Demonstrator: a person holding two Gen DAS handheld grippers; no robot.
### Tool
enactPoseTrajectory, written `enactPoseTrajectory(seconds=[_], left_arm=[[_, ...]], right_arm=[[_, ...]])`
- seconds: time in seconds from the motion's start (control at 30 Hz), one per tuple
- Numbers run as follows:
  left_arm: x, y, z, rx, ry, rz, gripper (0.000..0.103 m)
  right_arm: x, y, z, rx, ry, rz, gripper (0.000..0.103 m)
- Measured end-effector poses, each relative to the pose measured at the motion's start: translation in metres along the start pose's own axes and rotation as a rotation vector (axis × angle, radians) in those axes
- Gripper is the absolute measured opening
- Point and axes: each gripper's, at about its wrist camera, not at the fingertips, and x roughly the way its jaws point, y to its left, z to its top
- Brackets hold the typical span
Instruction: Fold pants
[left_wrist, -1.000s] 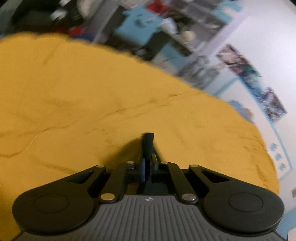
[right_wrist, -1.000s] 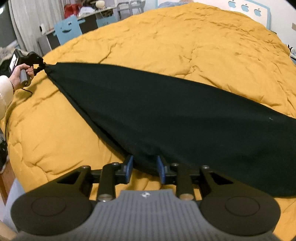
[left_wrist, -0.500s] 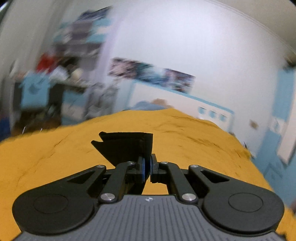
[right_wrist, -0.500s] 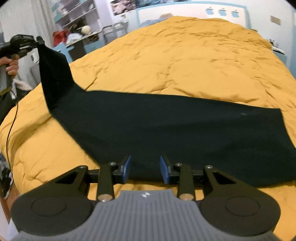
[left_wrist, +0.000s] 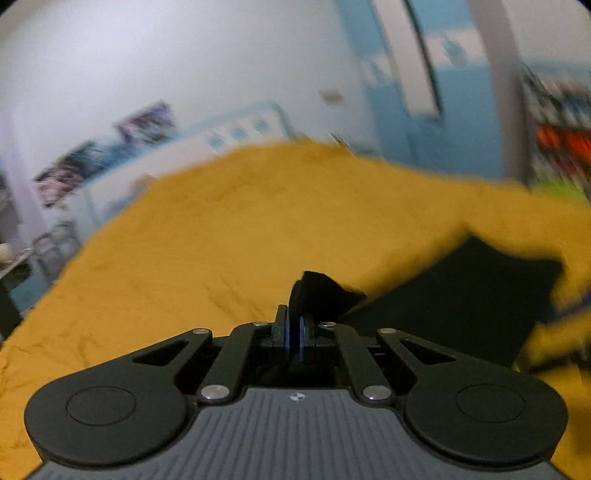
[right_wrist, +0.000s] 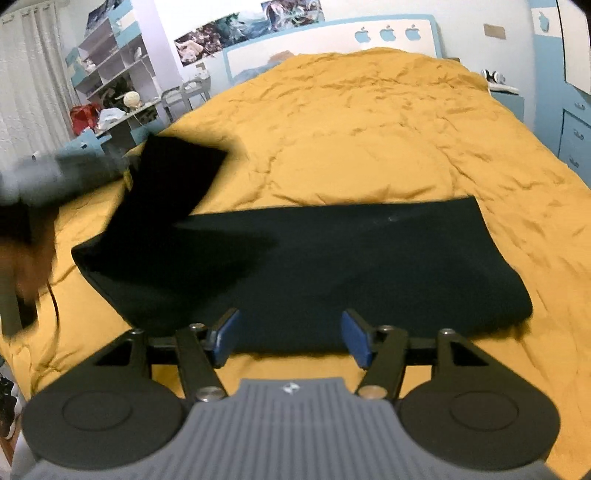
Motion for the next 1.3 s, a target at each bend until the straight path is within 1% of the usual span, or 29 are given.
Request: enactPoseTrajectory(seconds=[0.03,0.1,0.17,0.23,0.27,0.33,0.37,0.4,0.43,0.47,0.5,0.57,0.6,0.63,0.67,0.73,0.8,0.83,0.87,0.9,0.93,0.97,1.03,1.1,1.17,1.23,1.27,1.3], left_arm=[[0.001,-0.015,-0.012,0.045,0.023,-0.011,0.004],[0.002,-0.029,-0.028,0.088,0.073,-0.032,0.004],[0.003,-0.031,-0.040,0.073,0.130,-0.067,0.005],[0.008,-0.026,-0.043,0.025,0.183,-0.115,0.006],[0.010,-0.019,-0.045,-0.018,0.204,-0.156,0.008],[0.006,-0.006,-0.046,-0.134,0.229,-0.234,0.012],[0.010,0.005,-0.046,-0.202,0.243,-0.263,0.012],[0.010,0.010,-0.046,-0.245,0.250,-0.283,0.012],[0.012,0.017,-0.045,-0.285,0.250,-0.296,0.012],[0.016,0.022,-0.044,-0.306,0.248,-0.290,0.012],[0.019,0.024,-0.042,-0.303,0.247,-0.278,0.012],[0.025,0.019,-0.034,-0.245,0.238,-0.248,0.012],[0.029,0.012,-0.030,-0.206,0.233,-0.234,0.012],[0.031,0.008,-0.026,-0.182,0.226,-0.223,0.004],[0.029,0.007,-0.022,-0.182,0.217,-0.220,0.004],[0.020,0.019,-0.012,-0.244,0.162,-0.189,0.004],[0.013,0.037,0.002,-0.341,0.089,-0.134,0.004],[0.009,0.043,0.006,-0.372,0.063,-0.127,0.003],[0.005,0.044,0.008,-0.373,0.044,-0.139,0.003],[0.002,0.038,0.007,-0.338,0.037,-0.152,0.003],[0.002,0.029,0.004,-0.301,0.043,-0.148,0.003],[0.007,0.019,-0.001,-0.271,0.071,-0.152,0.003],[0.018,0.006,-0.015,-0.249,0.146,-0.177,0.003],[0.025,-0.008,-0.027,-0.195,0.206,-0.200,0.003],[0.030,-0.014,-0.033,-0.159,0.252,-0.219,0.004],[0.030,-0.012,-0.037,-0.167,0.305,-0.251,0.005],[0.032,-0.011,-0.039,-0.184,0.320,-0.271,0.006],[0.034,-0.008,-0.040,-0.207,0.339,-0.307,0.008]], right_arm=[[-0.001,-0.002,-0.003,0.000,0.005,-0.001,0.057],[-0.002,-0.003,-0.010,0.003,0.015,0.005,0.057],[0.001,-0.003,-0.015,0.016,0.025,0.022,0.057],[0.005,-0.004,-0.018,0.038,0.035,0.037,0.057],[0.008,-0.002,-0.018,0.048,0.040,0.046,0.057],[0.011,0.000,-0.017,0.067,0.036,0.068,0.057],[0.013,0.001,-0.015,0.066,0.034,0.069,0.057],[0.013,0.004,-0.014,0.059,0.031,0.068,0.055],[0.014,0.006,-0.012,0.052,0.030,0.067,0.050],[0.016,0.007,-0.010,0.051,0.031,0.068,0.046],[0.017,0.008,-0.009,0.054,0.033,0.072,0.044],[0.022,0.006,-0.006,0.060,0.039,0.069,0.040],[0.022,0.007,-0.006,0.062,0.041,0.065,0.040],[0.023,0.007,-0.006,0.063,0.044,0.062,0.040],[0.023,0.007,-0.005,0.062,0.045,0.061,0.040],[0.021,0.008,-0.004,0.050,0.040,0.053,0.040],[0.020,0.008,-0.004,0.033,0.034,0.038,0.040],[0.020,0.008,-0.004,0.029,0.031,0.032,0.040],[0.020,0.006,-0.004,0.029,0.031,0.031,0.040],[0.021,0.005,-0.004,0.032,0.034,0.031,0.040],[0.023,0.005,-0.004,0.036,0.036,0.033,0.040],[0.024,0.004,-0.004,0.040,0.036,0.037,0.040],[0.026,0.005,-0.005,0.045,0.042,0.051,0.038],[0.028,0.006,-0.006,0.044,0.053,0.065,0.031],[0.029,0.007,-0.006,0.039,0.057,0.066,0.021],[0.029,0.007,-0.006,0.037,0.057,0.065,0.015],[0.030,0.007,-0.005,0.041,0.057,0.067,0.015],[0.030,0.007,-0.005,0.044,0.056,0.070,0.015]])
